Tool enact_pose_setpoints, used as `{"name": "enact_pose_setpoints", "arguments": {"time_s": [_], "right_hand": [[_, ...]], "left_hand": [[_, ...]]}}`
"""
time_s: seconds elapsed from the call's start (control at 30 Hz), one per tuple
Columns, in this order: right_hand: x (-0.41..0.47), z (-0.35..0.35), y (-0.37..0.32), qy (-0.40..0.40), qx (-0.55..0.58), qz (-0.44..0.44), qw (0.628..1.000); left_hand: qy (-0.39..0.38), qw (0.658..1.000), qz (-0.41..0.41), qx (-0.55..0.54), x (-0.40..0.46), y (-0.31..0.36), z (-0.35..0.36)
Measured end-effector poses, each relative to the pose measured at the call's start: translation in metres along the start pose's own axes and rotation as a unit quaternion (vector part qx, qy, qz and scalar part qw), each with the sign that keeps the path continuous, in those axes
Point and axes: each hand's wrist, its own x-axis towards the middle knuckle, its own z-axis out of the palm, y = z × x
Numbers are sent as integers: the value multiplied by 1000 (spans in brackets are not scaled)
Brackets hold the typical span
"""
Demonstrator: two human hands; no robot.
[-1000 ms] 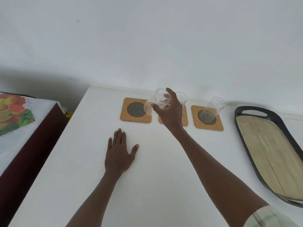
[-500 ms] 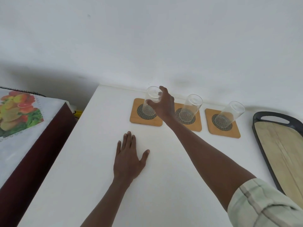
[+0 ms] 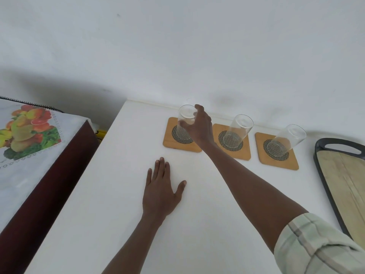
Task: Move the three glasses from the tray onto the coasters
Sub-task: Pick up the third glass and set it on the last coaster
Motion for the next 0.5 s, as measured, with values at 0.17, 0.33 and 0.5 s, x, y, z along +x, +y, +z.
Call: {"name": "enact_pose_setpoints", "arguments": {"time_s": [0.17, 0.33, 0.5], "right_hand": [[0, 2, -2, 5, -6, 2, 1000], [-1, 3, -2, 13, -3, 1, 1000], [-1, 4, -3, 16, -2, -1, 1000]], "left_hand": [[-3, 1000, -3, 3, 1, 0, 0], [3, 1000, -3, 2, 1, 0, 0], [2, 1000, -4, 3, 1, 0, 1]]}}
